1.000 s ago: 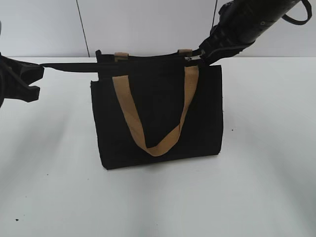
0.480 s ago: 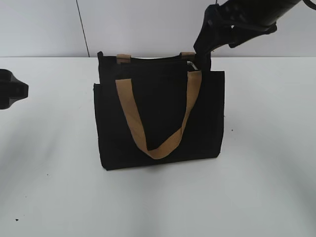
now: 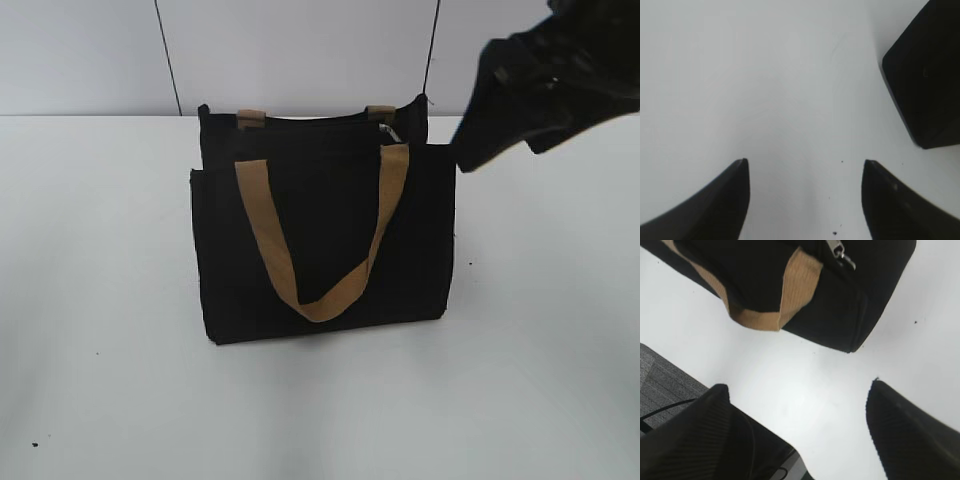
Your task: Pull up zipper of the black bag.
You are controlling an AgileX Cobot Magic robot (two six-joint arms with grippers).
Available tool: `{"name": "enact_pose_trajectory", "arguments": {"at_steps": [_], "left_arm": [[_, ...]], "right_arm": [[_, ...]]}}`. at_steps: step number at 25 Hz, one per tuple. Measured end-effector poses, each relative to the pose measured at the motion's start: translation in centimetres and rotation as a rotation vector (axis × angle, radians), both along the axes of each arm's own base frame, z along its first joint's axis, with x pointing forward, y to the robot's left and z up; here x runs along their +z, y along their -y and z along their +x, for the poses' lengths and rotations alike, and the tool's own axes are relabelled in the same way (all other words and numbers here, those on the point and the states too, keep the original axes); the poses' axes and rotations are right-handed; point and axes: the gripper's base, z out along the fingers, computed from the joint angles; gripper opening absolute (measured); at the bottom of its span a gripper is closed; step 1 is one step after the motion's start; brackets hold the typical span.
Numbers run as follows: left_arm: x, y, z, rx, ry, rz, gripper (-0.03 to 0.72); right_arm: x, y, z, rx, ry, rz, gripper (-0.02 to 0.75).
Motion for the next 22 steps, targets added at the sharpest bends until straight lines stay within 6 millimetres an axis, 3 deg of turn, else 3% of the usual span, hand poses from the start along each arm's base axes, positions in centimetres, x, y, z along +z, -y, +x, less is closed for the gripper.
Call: {"name": "enact_pose_trajectory", "arguments": {"at_steps": [7,13,18,22], "left_arm": [[0.8,-2.1,-5.7,-0.014,-0.041,-0.034,0.53],[0.9,-3.7,-9.8,-0.033,0.027,-0.06,0.514],[-1.1,-4.5,-12.1,-0.076,0.06,-0.061,0.514],[-1.3,-4.9,-13.3,-0.103,0.14,-0.084,0.514]], "right_arm": [[-0.7,3.0,-8.4,-0.024,0.005,0.009,0.624],[-2.2,6.2,-16.1,-0.101,0.136,0.048,0.619],[-4.3,8.6,-21.1,-0.192,0.238,0.071,0.618],[-5.0,10.5,-24.2,-0.261,0.39,0.081,0.609]]}}
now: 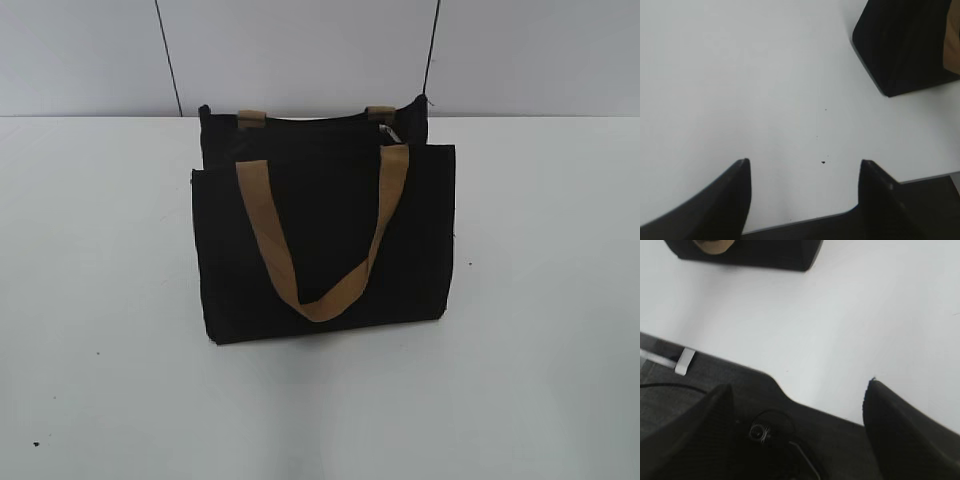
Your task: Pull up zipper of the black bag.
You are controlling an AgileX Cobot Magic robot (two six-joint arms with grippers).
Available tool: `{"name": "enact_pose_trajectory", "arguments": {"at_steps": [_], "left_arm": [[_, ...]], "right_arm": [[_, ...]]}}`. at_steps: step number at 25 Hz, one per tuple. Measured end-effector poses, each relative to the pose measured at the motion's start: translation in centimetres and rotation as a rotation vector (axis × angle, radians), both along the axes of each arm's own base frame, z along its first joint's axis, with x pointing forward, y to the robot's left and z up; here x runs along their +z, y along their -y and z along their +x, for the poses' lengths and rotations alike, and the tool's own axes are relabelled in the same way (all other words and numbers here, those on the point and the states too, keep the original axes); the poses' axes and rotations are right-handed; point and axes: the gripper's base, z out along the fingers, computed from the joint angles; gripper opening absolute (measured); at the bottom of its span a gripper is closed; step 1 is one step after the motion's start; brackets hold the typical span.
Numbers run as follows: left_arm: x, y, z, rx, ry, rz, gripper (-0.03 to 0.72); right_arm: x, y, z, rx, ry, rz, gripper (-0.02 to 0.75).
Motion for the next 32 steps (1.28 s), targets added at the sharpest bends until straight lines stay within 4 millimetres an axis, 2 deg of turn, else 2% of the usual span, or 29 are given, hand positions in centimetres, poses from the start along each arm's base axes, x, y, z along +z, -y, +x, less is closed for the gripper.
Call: {"name": "enact_pose_trajectory", "arguments": {"at_steps": [6,14,28,32], "left_arm": [[-0.4,0.3,0.5,-0.018,0.062,-0.005,0.503],[-0.5,0.3,0.6,-0.023,0.07,-0.004,0.445],[-0.5,0.3,0.6,-0.021,0.07,-0.004,0.421],[-0.5,0.3,0.5,0.038,0.072,-0.003,0.417]], "right_arm": [[-1.2,1.6,-1.7,-0.067,0.131,-0.033,0.586],[-1.1,1.6,-1.7,-0.06,0.147,-0.046,0.579],[-1.2,1.6,-1.7,-0.054,0.149,-0.053,0.579],[-1.2,1.6,-1.7,-0.054,0.148,-0.053,0.579]]}}
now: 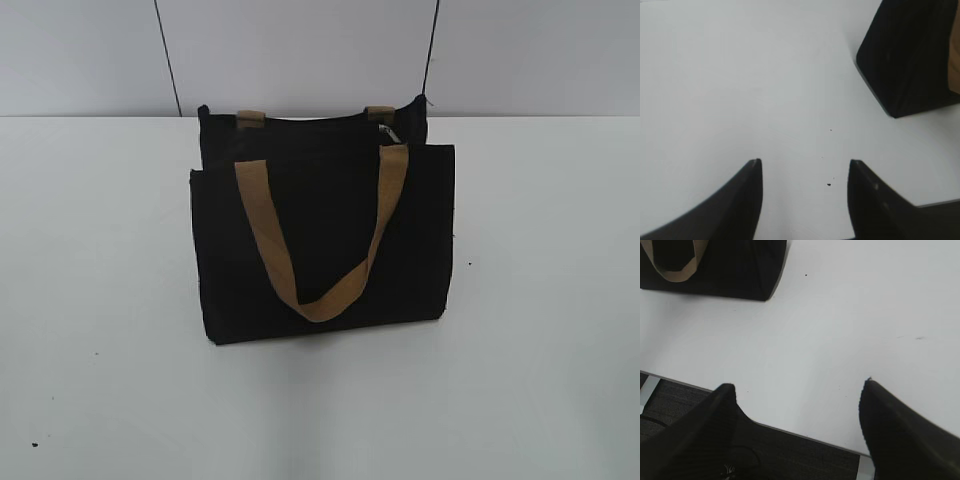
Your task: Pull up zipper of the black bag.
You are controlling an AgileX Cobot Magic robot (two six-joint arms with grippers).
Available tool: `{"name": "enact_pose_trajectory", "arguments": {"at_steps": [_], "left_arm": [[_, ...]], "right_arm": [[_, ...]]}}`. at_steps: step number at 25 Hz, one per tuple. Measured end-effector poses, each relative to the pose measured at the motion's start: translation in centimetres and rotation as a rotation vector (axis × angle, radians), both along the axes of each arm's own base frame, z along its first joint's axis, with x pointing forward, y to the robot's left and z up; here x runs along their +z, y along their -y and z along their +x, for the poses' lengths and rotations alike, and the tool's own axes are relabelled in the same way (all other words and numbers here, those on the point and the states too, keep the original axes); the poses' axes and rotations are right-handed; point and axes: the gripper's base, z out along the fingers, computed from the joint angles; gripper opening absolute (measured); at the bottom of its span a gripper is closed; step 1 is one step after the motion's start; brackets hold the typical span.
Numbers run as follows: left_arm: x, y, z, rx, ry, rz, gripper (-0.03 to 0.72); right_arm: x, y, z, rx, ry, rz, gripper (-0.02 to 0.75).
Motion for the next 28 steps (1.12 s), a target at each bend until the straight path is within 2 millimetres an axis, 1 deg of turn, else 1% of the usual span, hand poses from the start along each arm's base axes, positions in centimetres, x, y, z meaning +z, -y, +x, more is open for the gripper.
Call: {"name": "enact_pose_trajectory", "arguments": {"at_steps": [7,11,16,20,28], "left_arm": [[0.0,-0.3,-1.2,0.142,0.068,-0.019,0.417],[0.0,-0.2,-1.3,0.204,0.075,-0.019,0.417],[0.0,-0.2,-1.3,0.216,0.076,-0.018,0.417],[0.0,-0.2,-1.3,0.217,0.077,-0.019,0.407],[0.0,-0.2,-1.3,0.217,0.078,-0.019,0.361]], "right_arm": [[0.0,0.0,0.0,-0.004,0.0,0.0,0.579],[0.0,0.1,-0.2,-0.065,0.018,0.008,0.579],[0.0,0.4,-1.4,-0.19,0.099,0.027,0.579],[0.0,0.4,-1.6,-0.275,0.111,0.026,0.578],[0.0,0.3,-1.6,-0.292,0.111,0.028,0.578]]}}
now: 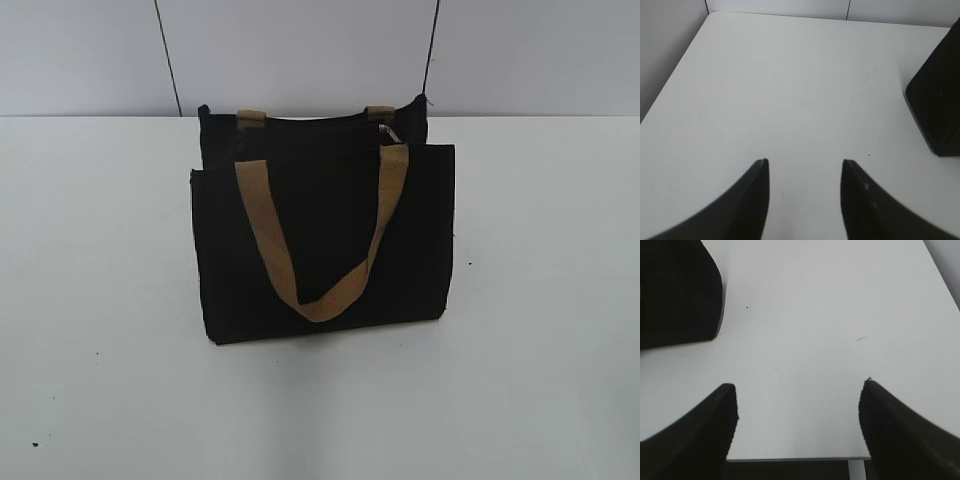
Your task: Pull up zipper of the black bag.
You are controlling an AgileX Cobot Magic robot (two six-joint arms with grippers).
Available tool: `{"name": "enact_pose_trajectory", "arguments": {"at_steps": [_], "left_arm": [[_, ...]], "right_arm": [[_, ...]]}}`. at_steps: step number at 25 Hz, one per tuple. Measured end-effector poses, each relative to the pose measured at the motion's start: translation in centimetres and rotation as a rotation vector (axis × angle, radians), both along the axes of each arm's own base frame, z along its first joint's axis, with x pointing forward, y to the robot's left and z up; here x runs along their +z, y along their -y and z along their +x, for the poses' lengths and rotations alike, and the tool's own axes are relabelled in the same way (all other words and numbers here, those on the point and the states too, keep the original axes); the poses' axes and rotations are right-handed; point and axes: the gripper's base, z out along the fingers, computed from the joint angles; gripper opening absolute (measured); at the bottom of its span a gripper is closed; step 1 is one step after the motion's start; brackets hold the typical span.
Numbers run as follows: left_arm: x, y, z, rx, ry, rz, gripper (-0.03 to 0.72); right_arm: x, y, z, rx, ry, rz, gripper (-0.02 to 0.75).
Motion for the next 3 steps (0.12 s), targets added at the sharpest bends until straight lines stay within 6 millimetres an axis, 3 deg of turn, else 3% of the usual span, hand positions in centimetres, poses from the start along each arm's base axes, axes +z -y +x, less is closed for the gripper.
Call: {"name": "enact_pose_trajectory", "arguments": {"at_steps": [3], "left_arm": [[0.0,0.0,0.0,0.0,0.0,0.0,0.349]], "right_arm": [[0.0,0.0,0.0,0.0,0.0,0.0,0.578]]}}
